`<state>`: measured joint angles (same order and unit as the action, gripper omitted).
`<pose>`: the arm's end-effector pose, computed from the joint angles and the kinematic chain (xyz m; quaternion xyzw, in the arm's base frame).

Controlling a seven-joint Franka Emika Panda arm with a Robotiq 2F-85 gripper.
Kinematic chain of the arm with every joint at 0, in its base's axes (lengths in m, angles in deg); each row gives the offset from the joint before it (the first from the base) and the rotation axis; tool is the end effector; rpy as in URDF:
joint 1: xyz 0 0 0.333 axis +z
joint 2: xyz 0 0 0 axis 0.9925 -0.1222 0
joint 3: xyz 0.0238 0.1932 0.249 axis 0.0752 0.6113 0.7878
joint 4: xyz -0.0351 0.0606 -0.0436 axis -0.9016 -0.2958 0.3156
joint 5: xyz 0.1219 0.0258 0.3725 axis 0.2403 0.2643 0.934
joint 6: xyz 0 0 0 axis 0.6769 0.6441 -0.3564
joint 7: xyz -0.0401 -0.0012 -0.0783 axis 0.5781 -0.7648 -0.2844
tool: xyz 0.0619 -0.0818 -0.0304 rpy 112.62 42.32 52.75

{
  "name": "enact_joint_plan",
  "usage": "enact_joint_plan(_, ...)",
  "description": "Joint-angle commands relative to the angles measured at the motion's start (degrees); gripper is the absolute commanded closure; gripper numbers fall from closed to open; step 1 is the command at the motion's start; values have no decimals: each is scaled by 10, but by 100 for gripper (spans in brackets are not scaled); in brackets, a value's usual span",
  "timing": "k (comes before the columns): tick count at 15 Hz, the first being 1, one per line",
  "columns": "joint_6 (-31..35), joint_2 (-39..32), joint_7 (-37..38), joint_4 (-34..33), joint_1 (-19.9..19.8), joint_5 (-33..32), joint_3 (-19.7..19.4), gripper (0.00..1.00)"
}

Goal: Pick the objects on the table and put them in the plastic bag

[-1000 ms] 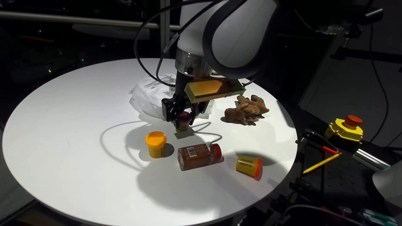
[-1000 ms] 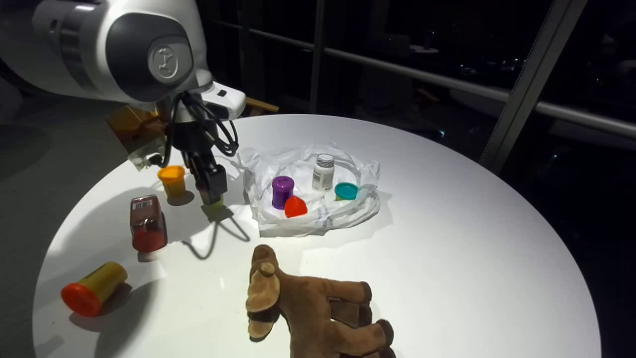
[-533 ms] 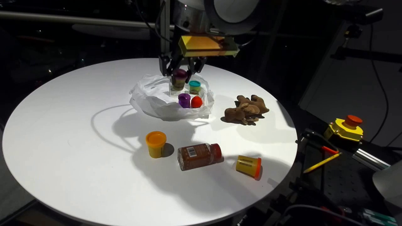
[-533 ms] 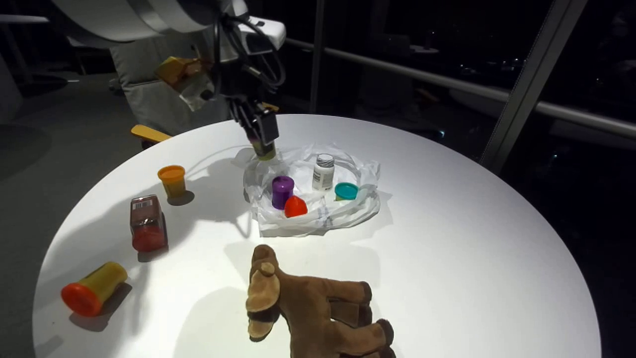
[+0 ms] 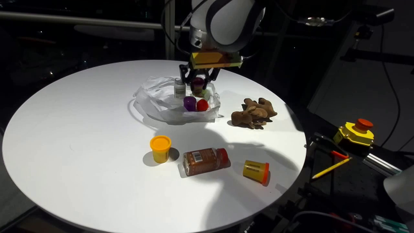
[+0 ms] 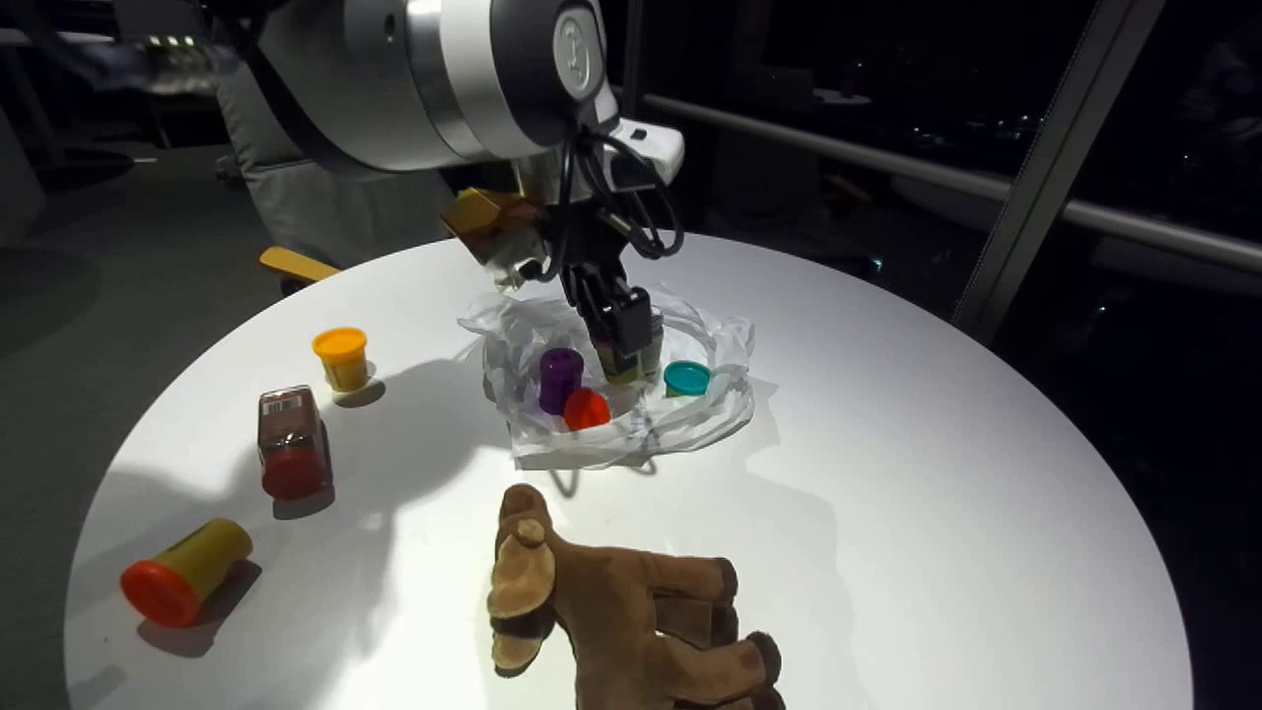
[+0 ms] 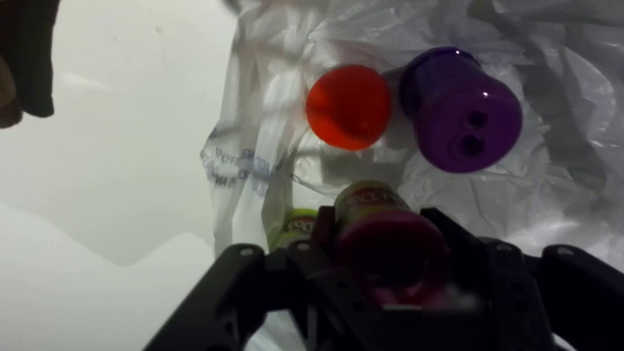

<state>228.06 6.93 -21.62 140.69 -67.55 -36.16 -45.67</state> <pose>0.6122 0.0183 0.1961 0.9530 -0.2685 0.1206 0.0717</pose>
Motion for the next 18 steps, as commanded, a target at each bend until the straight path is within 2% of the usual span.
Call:
enact_joint_plan(1, -6, -43, -11, -43, -29, 43, 27, 76)
enact_joint_plan(5, -3, -56, -12, -61, -39, 80, 35, 76)
enact_joint_plan(6, 3, -52, -5, -61, -32, 76, 25, 26)
enact_joint_plan(8, 7, -32, 1, -58, -17, 61, 5, 19)
enact_joint_plan(10, -8, 7, -8, -48, -7, 48, -3, 3)
enact_joint_plan(11, -18, 28, -14, -43, -4, 42, -2, 0)
enact_joint_plan(15, -90, 104, -70, -28, -20, 63, 63, 0)
enact_joint_plan(18, -146, 122, -114, -23, -22, 82, 123, 0)
